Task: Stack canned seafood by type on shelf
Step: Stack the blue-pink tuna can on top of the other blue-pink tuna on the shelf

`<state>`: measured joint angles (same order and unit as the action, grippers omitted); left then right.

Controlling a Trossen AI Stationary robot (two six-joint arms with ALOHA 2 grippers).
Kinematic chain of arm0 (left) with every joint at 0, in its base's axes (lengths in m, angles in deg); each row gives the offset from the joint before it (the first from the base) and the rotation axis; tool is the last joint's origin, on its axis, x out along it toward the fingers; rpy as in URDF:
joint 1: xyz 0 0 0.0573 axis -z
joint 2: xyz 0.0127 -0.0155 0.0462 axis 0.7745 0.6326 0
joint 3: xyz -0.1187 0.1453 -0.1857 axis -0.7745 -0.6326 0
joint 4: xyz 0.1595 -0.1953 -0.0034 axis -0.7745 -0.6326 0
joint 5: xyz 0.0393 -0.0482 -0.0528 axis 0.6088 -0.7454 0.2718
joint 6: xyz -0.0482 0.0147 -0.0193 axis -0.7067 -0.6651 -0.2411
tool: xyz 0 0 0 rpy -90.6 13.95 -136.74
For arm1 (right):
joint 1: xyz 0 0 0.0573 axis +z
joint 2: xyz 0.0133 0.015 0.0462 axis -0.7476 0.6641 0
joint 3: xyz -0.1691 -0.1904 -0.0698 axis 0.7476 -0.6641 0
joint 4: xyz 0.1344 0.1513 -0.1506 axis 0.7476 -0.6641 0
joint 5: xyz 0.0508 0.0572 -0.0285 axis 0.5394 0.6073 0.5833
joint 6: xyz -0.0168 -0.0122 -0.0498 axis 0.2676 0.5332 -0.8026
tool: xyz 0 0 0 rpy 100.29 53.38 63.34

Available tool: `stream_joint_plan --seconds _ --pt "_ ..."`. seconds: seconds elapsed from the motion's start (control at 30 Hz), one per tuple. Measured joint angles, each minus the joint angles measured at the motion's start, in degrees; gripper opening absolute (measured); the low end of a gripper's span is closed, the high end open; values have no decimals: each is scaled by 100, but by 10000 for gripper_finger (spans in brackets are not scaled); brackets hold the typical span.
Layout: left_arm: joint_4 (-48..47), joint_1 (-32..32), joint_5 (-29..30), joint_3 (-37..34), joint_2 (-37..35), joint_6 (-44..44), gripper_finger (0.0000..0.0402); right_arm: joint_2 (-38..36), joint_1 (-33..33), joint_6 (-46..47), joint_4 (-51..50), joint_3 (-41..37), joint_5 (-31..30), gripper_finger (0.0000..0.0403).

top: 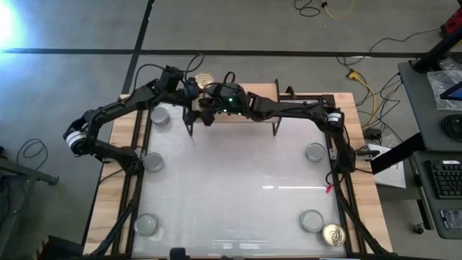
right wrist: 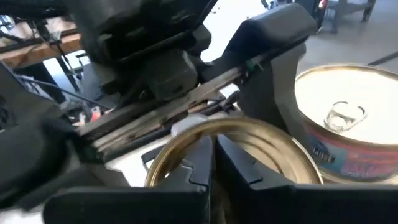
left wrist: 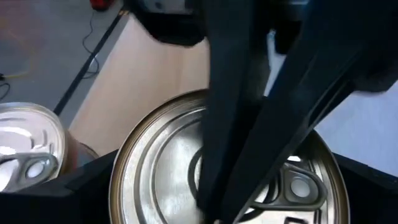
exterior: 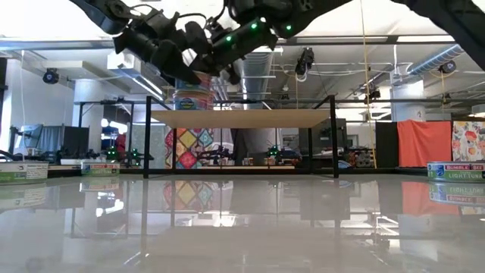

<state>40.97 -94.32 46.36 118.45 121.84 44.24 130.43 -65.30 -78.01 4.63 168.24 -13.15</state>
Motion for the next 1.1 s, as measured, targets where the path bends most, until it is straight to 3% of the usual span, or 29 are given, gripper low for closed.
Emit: stream_joint_plan --seconds 0.3,0.83,1.1 --pt "9 -1 244 0 16 54 391 192 -75 -117 -454 296 -11 13" --pt "-993 -14 333 550 -35 274 391 204 -58 -377 -655 592 50 13" --pt "-1026 -307 321 467 -61 325 391 224 -63 -440 -695 594 26 13"
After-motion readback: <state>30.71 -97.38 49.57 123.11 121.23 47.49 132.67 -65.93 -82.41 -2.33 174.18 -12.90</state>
